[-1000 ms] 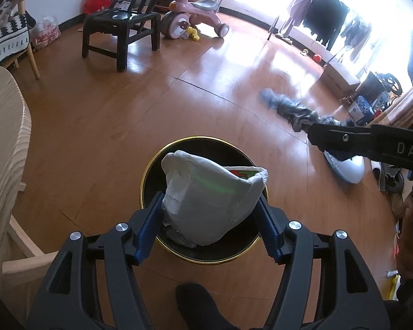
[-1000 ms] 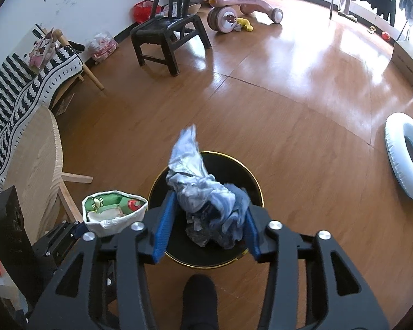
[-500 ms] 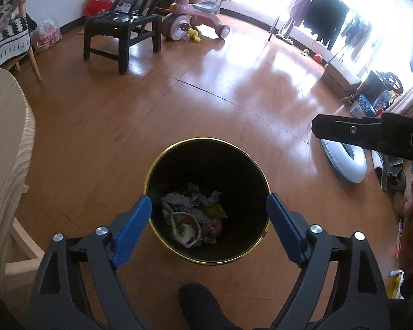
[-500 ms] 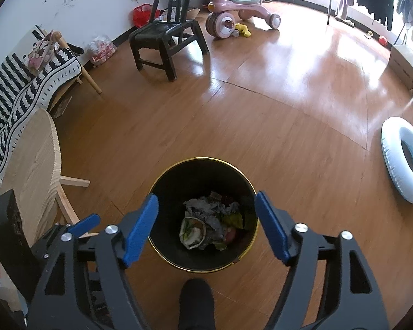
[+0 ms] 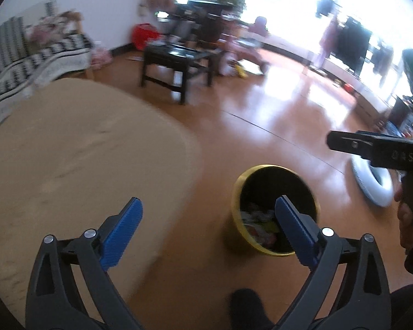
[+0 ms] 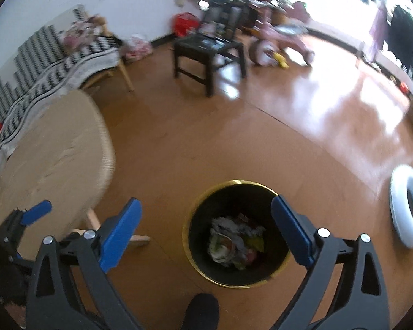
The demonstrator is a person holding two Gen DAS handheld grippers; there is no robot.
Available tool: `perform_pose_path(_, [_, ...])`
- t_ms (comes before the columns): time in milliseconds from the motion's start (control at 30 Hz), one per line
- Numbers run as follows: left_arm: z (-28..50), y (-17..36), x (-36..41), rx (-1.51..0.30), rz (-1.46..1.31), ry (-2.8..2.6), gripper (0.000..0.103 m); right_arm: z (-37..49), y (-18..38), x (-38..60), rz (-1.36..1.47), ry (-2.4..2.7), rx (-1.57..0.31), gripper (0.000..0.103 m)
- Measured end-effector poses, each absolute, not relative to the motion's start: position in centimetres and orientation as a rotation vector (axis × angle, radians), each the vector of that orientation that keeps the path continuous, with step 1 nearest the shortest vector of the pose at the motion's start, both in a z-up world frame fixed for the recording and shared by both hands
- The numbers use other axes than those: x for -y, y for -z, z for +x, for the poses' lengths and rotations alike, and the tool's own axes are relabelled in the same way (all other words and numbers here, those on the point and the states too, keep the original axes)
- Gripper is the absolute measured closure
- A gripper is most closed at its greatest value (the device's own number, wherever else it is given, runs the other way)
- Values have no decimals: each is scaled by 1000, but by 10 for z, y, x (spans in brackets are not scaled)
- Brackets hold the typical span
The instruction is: Collect trash
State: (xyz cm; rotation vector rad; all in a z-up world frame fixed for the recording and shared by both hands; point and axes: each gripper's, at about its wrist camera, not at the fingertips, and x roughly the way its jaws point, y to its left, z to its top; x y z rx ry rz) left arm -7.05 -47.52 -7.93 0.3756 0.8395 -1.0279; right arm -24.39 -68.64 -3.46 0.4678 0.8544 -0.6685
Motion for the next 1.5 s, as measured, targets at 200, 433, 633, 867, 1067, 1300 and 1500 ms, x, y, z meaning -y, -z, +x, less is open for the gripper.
perform_pose_path(200, [-8,48,384,-833,276,839,8,-176,13,621,365,522,-809,9])
perform_pose_path(433, [34,26,277,-797,227,625,8,-98,-7,533,292,335,-760,8])
perform_pose_path(633, [54,14,192,-752,214,458,8,-32,-11,453,230,186,-761,7])
perform_pose_path(867, [64,15,104,-743,193,305,7,16,-6,354,117,32,-774,7])
perform_pose_path(1067, [70,21,56,-743,179,206,7,39,8,292,42,-45,-791,7])
perform_pose_path(1300, [85,31,36,-774,156,161,7,57,19,264,16,-66,-802,7])
perform_pose_path(1500, [84,31,33,-774,147,172,7,68,22,259,12,-69,-805,7])
